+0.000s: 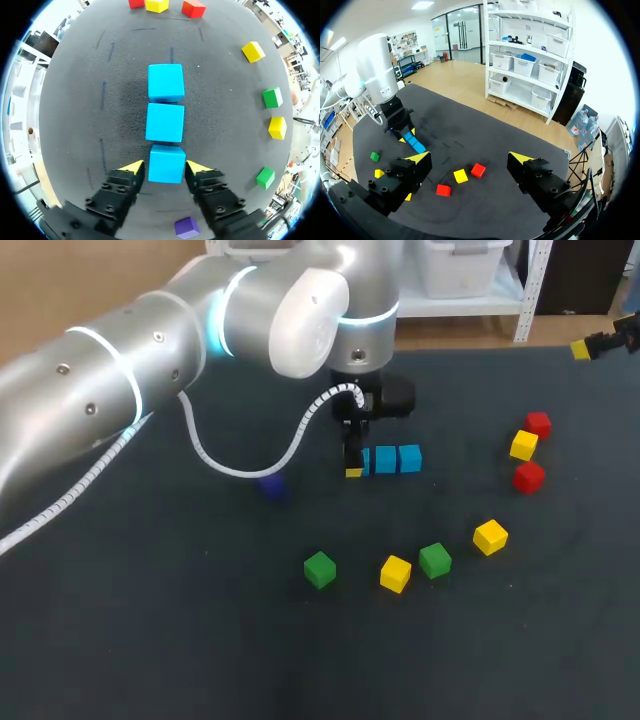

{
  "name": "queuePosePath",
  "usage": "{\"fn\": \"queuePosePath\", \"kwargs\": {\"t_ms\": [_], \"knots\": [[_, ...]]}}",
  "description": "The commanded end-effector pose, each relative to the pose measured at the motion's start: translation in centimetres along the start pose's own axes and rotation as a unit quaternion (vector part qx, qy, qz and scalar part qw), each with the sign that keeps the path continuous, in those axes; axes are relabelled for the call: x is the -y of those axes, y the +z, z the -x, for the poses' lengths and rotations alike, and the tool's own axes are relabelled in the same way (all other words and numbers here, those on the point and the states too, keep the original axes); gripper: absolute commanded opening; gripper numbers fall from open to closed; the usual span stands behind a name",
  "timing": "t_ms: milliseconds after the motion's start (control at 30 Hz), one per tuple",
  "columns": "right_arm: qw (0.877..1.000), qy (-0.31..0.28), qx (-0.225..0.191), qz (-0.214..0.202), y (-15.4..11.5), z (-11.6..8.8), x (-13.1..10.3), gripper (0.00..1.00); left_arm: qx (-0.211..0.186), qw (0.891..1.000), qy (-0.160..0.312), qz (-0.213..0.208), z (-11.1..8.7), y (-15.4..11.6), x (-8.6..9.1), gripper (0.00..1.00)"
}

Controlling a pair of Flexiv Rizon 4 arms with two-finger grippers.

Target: Place the blue cubes, place green cubes on the blue cubes, place the yellow cubes on the green cubes, then place the red cubes on the yellow cubes, and place purple cube on the red cubes.

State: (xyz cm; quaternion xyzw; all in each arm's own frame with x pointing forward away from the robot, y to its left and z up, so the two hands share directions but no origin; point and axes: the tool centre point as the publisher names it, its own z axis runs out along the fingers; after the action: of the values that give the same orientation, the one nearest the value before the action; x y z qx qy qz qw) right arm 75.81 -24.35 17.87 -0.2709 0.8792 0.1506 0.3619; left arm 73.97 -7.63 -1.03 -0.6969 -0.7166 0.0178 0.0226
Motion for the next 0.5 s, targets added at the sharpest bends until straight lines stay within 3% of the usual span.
{"fn": "queuePosePath", "kwargs": {"t_ms": [33,100,200,267,500], "knots": [[1.0,0.0,-0.001,-0.001,0.02,0.01,0.0,1.0,0.001,1.0,0.001,0.002,-0.13,0.01,0.17,0.66],[1.0,0.0,-0.001,-0.001,0.02,0.01,0.0,1.0,0.001,1.0,0.001,0.001,-0.1,0.03,0.17,0.48],[1.0,0.0,-0.001,-0.001,0.02,0.01,0.0,1.0,0.001,1.0,0.001,0.001,0.02,0.08,0.16,0.41],[1.0,0.0,-0.001,-0.001,0.02,0.01,0.0,1.0,0.002,1.0,0.002,0.001,0.13,0.04,0.19,0.29],[1.0,0.0,-0.001,-0.001,0.02,0.01,0.0,1.0,0.003,1.0,0.003,0.001,0.29,0.03,0.19,0.37]]}}
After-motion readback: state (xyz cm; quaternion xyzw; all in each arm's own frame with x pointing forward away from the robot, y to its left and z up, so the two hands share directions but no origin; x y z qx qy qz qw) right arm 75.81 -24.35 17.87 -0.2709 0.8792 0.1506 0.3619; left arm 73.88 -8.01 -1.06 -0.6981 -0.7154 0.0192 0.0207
